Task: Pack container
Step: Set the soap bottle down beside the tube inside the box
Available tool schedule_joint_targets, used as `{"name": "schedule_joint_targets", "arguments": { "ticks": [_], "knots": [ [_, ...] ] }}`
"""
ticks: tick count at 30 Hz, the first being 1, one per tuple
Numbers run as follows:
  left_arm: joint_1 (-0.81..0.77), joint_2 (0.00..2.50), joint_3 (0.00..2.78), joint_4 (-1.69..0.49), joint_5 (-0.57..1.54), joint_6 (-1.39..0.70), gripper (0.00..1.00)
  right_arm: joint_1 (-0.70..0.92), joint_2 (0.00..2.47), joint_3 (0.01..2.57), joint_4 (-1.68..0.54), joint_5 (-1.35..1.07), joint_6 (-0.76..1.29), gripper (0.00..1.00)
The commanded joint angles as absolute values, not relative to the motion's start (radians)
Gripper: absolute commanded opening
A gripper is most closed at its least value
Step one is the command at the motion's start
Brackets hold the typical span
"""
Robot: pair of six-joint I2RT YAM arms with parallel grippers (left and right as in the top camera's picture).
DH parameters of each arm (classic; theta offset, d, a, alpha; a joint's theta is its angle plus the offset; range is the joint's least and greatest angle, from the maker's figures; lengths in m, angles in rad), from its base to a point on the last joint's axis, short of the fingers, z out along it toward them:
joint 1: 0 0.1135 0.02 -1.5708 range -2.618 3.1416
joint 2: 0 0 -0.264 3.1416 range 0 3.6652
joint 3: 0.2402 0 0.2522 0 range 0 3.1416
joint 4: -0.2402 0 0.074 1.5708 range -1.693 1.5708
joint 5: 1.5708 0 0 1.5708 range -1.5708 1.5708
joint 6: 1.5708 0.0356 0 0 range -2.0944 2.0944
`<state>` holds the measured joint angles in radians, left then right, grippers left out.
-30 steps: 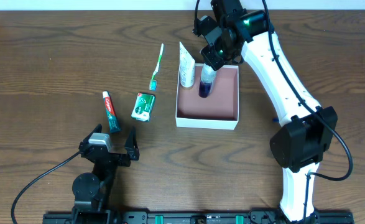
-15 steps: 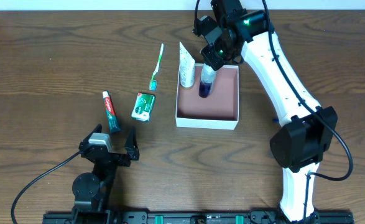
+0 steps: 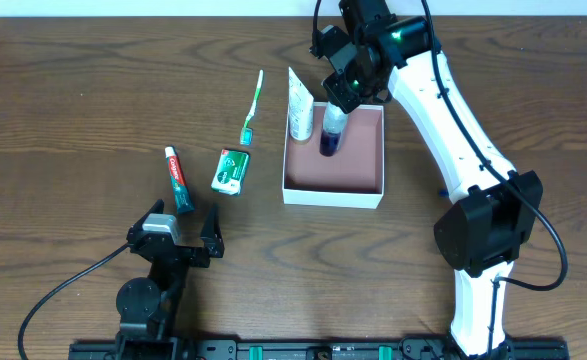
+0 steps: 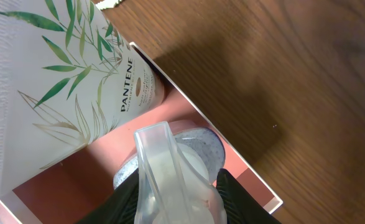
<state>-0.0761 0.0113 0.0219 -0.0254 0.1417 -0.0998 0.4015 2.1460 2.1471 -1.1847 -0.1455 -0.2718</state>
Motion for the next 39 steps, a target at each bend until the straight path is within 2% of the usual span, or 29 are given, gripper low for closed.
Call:
{"name": "schedule_joint_targets", "arguments": {
  "ticks": [1,33,39],
  "knots": [
    [-0.073,0.012,0.004,-0.059,0.145,-0.086,0.98,0.414,2.132,2.157,-1.177,-0.165,-0.258,0.36],
    [-0.073,0.012,0.004,-0.059,0.145,-0.086,0.98,0.421,2.131,2.167,-1.151,-0.16,-0.258,0.41],
    [-0.073,0.012,0.004,-0.059,0.145,-0.086,0.98,0.417,2.099,2.239,-1.153,-0.033,-0.201,0.43]
  ]
}}
